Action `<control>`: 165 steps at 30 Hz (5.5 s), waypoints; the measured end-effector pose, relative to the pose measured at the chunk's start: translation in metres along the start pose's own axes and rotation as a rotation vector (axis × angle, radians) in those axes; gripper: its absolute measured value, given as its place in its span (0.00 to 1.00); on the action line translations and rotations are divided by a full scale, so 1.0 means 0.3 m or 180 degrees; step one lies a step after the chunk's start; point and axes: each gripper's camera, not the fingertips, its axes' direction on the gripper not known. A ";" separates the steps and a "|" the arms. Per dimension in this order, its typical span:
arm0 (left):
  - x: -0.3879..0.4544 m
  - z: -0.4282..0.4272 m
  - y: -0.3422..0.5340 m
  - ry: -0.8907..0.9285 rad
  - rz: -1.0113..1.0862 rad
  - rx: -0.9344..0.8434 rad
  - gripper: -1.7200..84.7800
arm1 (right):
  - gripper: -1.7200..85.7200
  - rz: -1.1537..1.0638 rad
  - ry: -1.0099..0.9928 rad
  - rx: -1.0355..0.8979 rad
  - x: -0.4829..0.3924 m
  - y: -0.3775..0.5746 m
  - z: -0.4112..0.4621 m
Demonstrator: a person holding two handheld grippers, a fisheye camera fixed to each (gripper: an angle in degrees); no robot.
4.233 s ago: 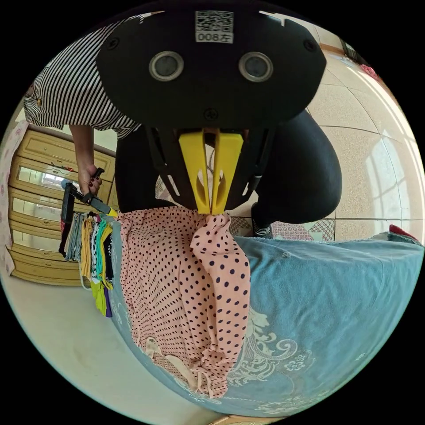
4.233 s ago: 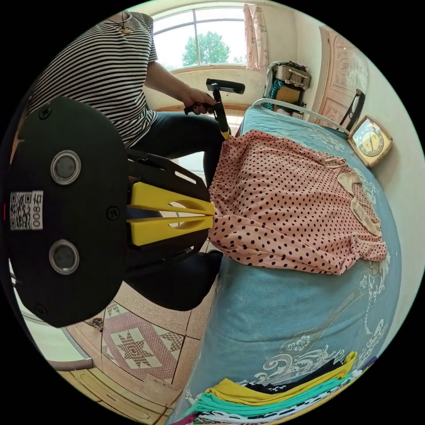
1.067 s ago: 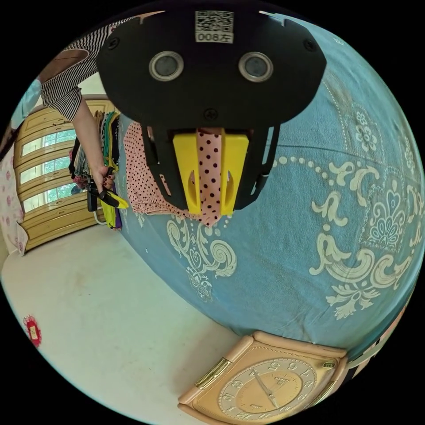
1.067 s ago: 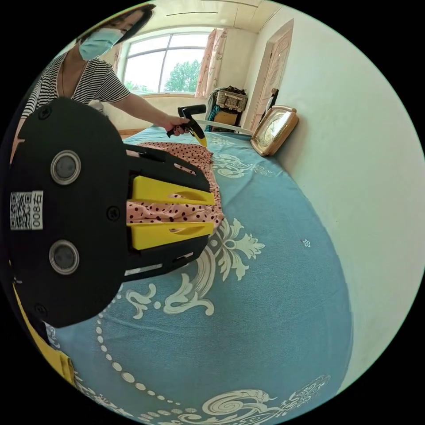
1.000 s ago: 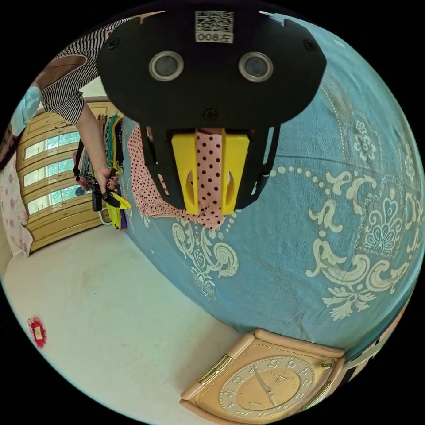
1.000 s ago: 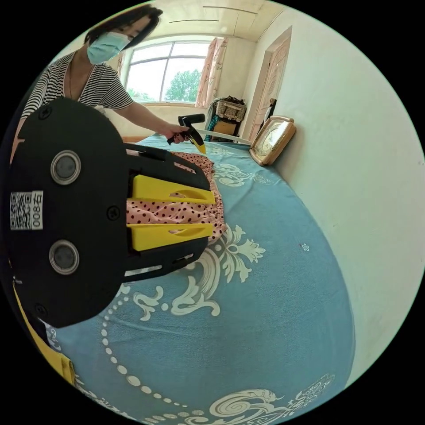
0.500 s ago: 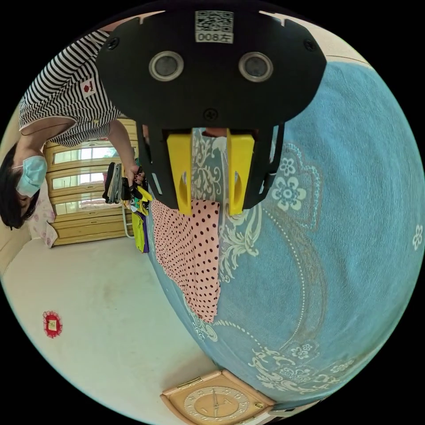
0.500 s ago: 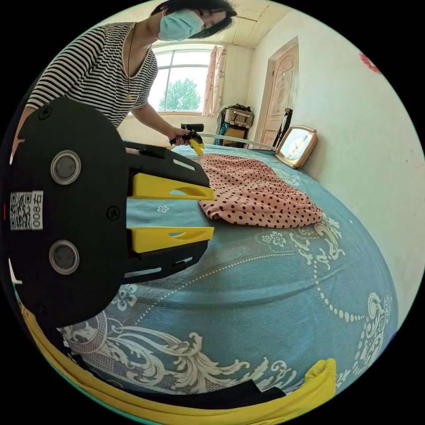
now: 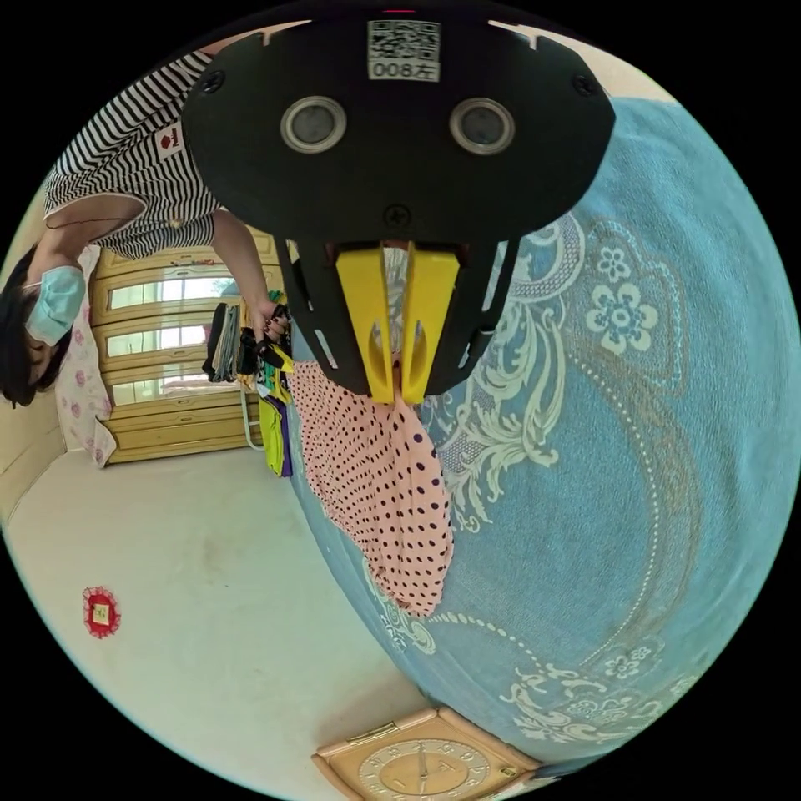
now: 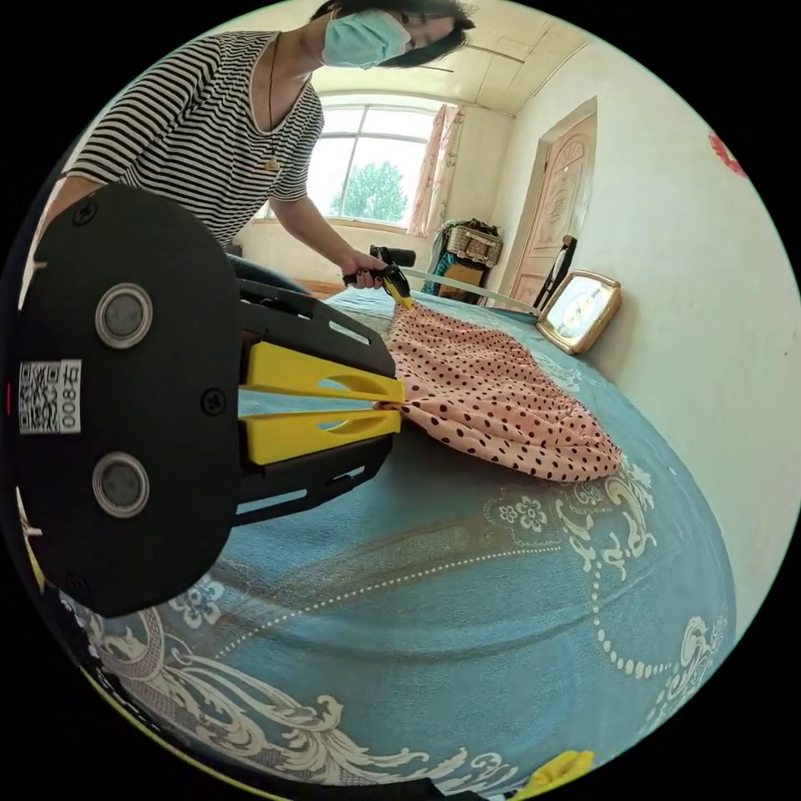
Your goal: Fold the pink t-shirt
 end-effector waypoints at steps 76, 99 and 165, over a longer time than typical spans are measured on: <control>0.537 0.831 0.192 -0.1687 0.1512 -0.0506 0.02 | 0.03 -0.0681 0.2023 -0.0301 -0.875 0.181 0.347; 0.542 0.769 0.121 -0.1655 0.1567 -0.0168 0.02 | 0.02 -0.0776 0.2020 0.0116 -0.882 0.137 0.199; 0.310 0.635 0.060 -0.1948 0.1220 -0.0117 0.02 | 0.02 -0.0377 0.2122 0.0053 -0.624 -0.010 0.261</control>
